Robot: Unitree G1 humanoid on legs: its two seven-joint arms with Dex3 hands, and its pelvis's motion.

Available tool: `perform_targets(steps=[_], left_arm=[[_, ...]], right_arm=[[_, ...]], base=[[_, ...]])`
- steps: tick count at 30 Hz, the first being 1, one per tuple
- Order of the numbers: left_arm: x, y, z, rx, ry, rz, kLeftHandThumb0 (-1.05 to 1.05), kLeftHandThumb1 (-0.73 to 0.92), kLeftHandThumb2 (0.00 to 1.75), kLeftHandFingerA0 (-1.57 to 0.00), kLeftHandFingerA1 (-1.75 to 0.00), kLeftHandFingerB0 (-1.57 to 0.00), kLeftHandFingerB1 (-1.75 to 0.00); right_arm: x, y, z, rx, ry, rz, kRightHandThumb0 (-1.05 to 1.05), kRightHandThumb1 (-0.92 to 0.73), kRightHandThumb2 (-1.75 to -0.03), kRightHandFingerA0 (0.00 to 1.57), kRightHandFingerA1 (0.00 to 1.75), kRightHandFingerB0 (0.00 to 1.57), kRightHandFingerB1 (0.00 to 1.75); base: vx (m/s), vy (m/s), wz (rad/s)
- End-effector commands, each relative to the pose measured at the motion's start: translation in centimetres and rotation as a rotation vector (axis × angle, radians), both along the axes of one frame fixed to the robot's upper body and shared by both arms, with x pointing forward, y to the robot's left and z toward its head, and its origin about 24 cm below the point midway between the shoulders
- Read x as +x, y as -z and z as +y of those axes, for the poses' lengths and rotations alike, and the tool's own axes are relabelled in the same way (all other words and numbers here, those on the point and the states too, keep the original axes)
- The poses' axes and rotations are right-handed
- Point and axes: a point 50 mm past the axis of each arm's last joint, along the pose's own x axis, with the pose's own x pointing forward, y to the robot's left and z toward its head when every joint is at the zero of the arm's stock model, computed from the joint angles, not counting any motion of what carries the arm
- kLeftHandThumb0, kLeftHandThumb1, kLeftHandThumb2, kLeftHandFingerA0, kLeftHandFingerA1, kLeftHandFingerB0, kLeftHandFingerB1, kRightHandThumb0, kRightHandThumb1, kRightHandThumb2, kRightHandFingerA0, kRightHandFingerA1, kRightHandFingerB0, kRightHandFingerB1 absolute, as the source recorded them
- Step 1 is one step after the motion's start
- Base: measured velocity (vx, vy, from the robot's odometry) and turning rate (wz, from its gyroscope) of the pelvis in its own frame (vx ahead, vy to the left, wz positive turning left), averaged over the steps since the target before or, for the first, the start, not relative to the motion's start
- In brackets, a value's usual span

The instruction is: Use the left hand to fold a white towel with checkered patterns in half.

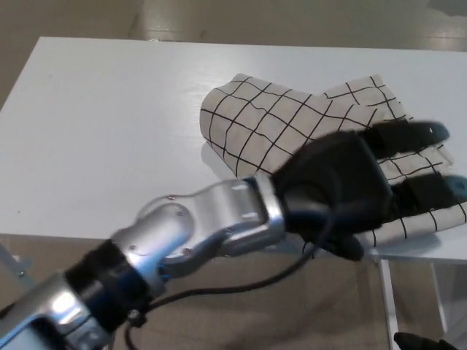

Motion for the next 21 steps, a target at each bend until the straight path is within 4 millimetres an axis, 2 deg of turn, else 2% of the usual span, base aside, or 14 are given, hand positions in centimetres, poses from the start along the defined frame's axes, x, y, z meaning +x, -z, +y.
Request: perform_targets(steps=[1, 5, 6, 7, 9, 10, 11, 12, 13, 15, 16, 17, 20, 21], left_arm=[[-5.8, -5.8, 7.8, -0.067, 0.077, 0.253, -0.72, 0.43, 0.86, -0.02, -0.13, -0.03, -0.32], [-7.6, -4.9, 10.6, -0.104, 0.049, 0.465, -0.7, 0.43, 0.83, -0.03, -0.13, -0.06, -0.34], [-7.9, -4.7, 11.0, -0.116, 0.043, 0.473, -0.62, 0.37, 0.81, 0.0, -0.23, -0.08, -0.37], [-8.4, -4.3, 11.7, -0.136, 0.032, 0.473, -0.7, 0.51, 0.56, -0.03, -0.23, -0.13, -0.29], [-8.9, -3.7, 12.6, -0.169, 0.017, 0.463, -0.7, 0.42, 0.75, -0.05, -0.24, -0.12, -0.38], [-9.1, -3.4, 13.0, -0.184, 0.013, 0.461, -0.7, 0.42, 0.75, -0.05, -0.24, -0.12, -0.38], [-9.4, -3.0, 13.5, -0.203, 0.007, 0.469, -0.34, 0.21, 0.83, 0.0, -0.5, 0.0, -0.46], [-9.6, -2.8, 13.9, -0.215, 0.002, 0.477, -0.34, 0.21, 0.83, 0.0, -0.5, 0.0, -0.46], [-10.0, -2.2, 15.1, -0.254, -0.029, 0.551, -0.65, 0.4, 0.71, -0.16, -0.37, -0.21, -0.39], [-10.5, -1.7, 15.9, -0.288, -0.055, 0.621, -0.64, 0.39, 0.7, -0.2, -0.38, -0.24, -0.39], [-10.8, -1.4, 16.2, -0.302, -0.066, 0.651, -0.59, 0.45, 0.55, -0.27, -0.31, -0.31, -0.32], [-11.1, -0.9, 16.8, -0.324, -0.083, 0.674, -0.58, 0.45, 0.55, -0.3, -0.32, -0.34, -0.32], [-12.6, 0.7, 18.3, -0.404, -0.138, 0.773, -0.62, 0.39, 0.69, -0.29, -0.41, -0.31, -0.4], [-12.8, 1.1, 18.6, -0.425, -0.148, 0.797, -0.55, 0.44, 0.54, -0.33, -0.33, -0.37, -0.33]], right_arm=[[-1.5, 0.9, -0.1, 0.0, -0.012, 0.041, -0.34, -0.64, -0.59, 0.56, 0.54, 0.66, 0.5], [-1.8, 1.0, -0.4, -0.008, -0.004, 0.064, -0.33, -0.64, -0.59, 0.55, 0.54, 0.65, 0.5], [-1.9, 1.0, -0.5, -0.008, -0.001, 0.065, -0.33, -0.64, -0.59, 0.55, 0.53, 0.65, 0.49], [-2.0, 0.9, -0.6, -0.009, 0.002, 0.065, -0.33, -0.64, -0.59, 0.55, 0.53, 0.65, 0.49], [-1.9, 0.7, -0.8, -0.014, 0.005, 0.06, -0.33, -0.64, -0.59, 0.55, 0.53, 0.65, 0.5], [-1.9, 0.6, -1.0, -0.015, 0.006, 0.057, -0.33, -0.64, -0.59, 0.55, 0.53, 0.65, 0.5], [-1.8, 0.5, -1.2, -0.016, 0.016, 0.049, -0.33, -0.64, -0.59, 0.54, 0.54, 0.65, 0.5], [-1.8, 0.3, -1.3, -0.016, 0.023, 0.044, -0.33, -0.64, -0.59, 0.54, 0.54, 0.65, 0.5], [-1.6, 0.0, -1.6, -0.013, 0.058, 0.024, -0.31, -0.64, -0.59, 0.54, 0.55, 0.65, 0.5], [-1.2, -0.3, -1.9, -0.008, 0.084, 0.013, -0.31, -0.64, -0.59, 0.54, 0.55, 0.65, 0.5], [-1.2, -0.5, -2.0, -0.01, 0.089, 0.008, -0.31, -0.64, -0.59, 0.54, 0.55, 0.65, 0.5], [-0.9, -0.7, -2.2, -0.009, 0.092, -0.002, -0.32, -0.64, -0.59, 0.54, 0.55, 0.65, 0.49], [-0.3, -1.3, -2.3, 0.013, 0.106, -0.023, -0.3, -0.65, -0.59, 0.51, 0.56, 0.65, 0.5], [-0.2, -1.4, -2.3, 0.018, 0.106, -0.024, -0.31, -0.65, -0.59, 0.51, 0.56, 0.65, 0.5]], base=[[0.0, 0.0, 0.0], [0.0, 0.0, 0.0], [0.0, 0.0, 0.0], [0.0, 0.0, 0.0], [0.0, 0.0, 0.0], [0.0, 0.0, 0.0], [0.0, 0.0, 0.0], [0.0, 0.0, 0.0], [0.0, 0.0, 0.0], [0.0, 0.0, 0.0], [0.0, 0.0, 0.0], [0.0, 0.0, 0.0], [0.0, 0.0, 0.0], [0.0, 0.0, 0.0]])
